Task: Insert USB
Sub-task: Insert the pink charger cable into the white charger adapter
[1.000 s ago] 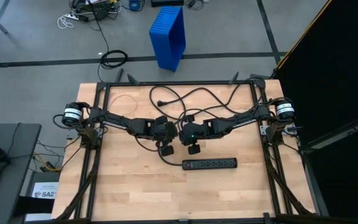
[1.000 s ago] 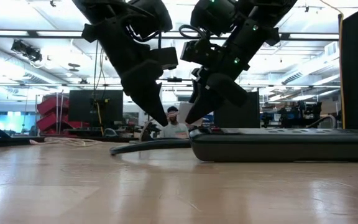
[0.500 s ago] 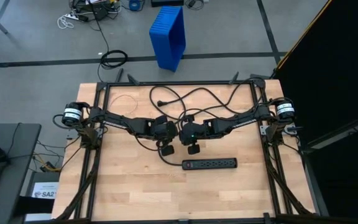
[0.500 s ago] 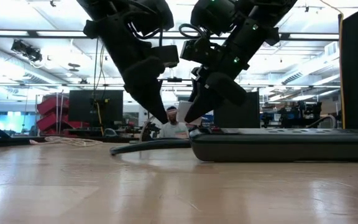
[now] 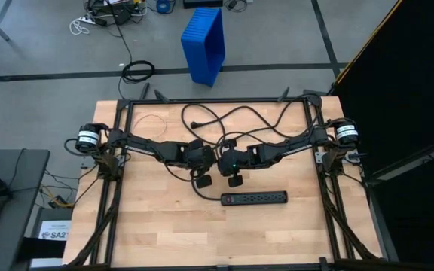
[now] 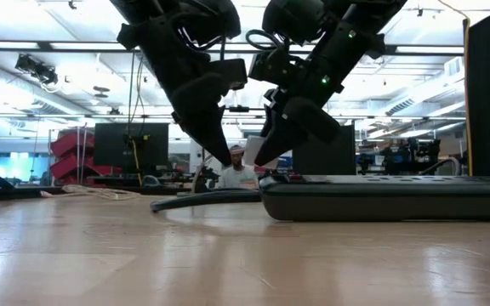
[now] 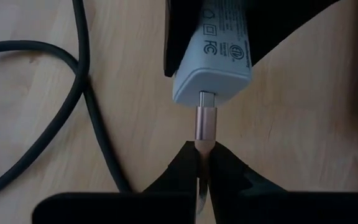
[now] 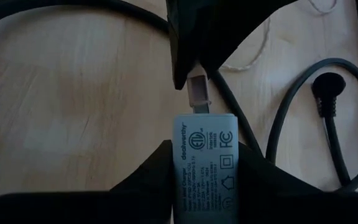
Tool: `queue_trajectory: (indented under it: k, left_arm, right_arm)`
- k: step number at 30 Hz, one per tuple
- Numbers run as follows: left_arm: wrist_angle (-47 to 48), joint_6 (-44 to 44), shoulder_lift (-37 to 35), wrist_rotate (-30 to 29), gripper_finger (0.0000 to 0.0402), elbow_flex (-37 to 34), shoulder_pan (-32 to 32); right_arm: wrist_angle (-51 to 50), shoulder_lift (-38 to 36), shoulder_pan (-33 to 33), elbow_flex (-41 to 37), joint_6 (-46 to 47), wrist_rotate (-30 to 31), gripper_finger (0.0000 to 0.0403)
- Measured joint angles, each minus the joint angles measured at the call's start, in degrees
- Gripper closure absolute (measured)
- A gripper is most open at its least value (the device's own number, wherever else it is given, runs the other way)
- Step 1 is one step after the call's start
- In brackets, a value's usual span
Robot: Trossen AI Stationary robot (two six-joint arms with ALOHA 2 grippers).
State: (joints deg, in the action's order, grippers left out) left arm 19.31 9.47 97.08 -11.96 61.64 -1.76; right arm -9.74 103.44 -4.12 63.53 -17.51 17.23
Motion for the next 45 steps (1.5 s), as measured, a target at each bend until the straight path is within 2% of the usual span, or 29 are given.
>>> queue_trajectory:
  k: [9, 13, 19, 26, 33, 35, 40, 45]
  left_arm:
    - [0.61, -0.04, 0.0, 0.2, 0.0402, 0.12, 0.0]
    - [2.08, -0.25, -0.44, -1.89, 0.0402, 0.78, 0.0]
    - [5.18, -1.31, -1.18, -2.07, 0.0402, 0.74, -0.59]
    - [1.25, -1.9, -1.22, 2.1, 0.0402, -3.44, -0.26]
    - [0.54, -1.57, -1.22, 4.21, 0.0402, -3.9, -0.11]
    - [0.63, -1.55, -1.22, 4.24, 0.0402, -3.9, -0.11]
    - [1.26, -1.81, -1.2, 3.87, 0.0402, -3.92, -0.13]
    - [1.24, -4.23, -1.2, 0.77, 0.0402, -3.92, -0.12]
  right_arm:
    - [-0.16, 0.09, 0.01, 0.0, -0.15, 0.27, 0.0315]
    - [-2.79, 0.09, 0.24, 0.2, 0.6, 1.38, 0.0315]
    - [-6.88, 0.32, 3.19, 0.15, 5.96, -10.11, 0.0315]
    - [-11.53, 1.7, 5.9, 0.08, 8.76, -11.52, 0.0315]
    - [-9.06, 5.04, 7.53, 0.39, 10.1, -14.53, 0.0315]
    - [-8.9, 5.09, 7.71, 0.35, 10.18, -14.92, 0.0295]
    - [-10.49, 2.82, 7.62, -0.07, 10.22, -14.71, 0.0193]
    - [-9.03, -1.51, 7.58, -0.02, 12.88, -15.26, 0.0145]
